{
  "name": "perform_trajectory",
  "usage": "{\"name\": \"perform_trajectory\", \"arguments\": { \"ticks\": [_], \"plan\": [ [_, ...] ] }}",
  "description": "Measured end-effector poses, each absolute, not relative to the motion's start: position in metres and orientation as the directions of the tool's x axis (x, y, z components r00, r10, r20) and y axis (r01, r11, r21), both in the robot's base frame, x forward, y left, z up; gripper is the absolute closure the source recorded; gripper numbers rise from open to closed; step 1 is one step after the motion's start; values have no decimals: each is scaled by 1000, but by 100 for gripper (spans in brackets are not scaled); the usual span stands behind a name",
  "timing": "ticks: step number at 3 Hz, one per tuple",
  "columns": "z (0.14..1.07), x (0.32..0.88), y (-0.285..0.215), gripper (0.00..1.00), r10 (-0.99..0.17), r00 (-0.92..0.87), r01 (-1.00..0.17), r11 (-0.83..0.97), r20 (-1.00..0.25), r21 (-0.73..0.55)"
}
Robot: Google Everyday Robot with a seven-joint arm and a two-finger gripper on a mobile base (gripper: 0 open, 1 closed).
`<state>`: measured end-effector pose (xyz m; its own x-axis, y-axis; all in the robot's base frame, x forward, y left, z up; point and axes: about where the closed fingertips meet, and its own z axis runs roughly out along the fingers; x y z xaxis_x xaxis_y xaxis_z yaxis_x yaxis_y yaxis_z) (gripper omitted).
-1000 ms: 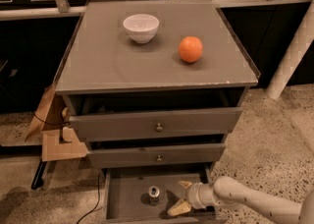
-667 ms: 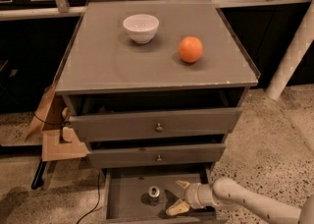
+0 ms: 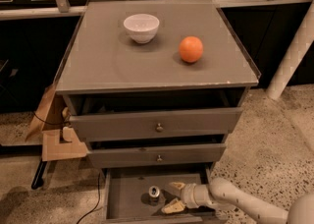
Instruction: Pick redbull can from bottom drawer and place on counter
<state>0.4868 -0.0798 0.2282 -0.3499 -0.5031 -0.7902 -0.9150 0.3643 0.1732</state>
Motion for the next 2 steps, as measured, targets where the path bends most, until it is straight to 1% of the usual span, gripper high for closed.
{"name": "perform_trajectory", "arguments": {
  "ticks": [2],
  "plan": [
    [203,498,-65,25,-467,-362,-915,343,-807,211]
  ]
}}
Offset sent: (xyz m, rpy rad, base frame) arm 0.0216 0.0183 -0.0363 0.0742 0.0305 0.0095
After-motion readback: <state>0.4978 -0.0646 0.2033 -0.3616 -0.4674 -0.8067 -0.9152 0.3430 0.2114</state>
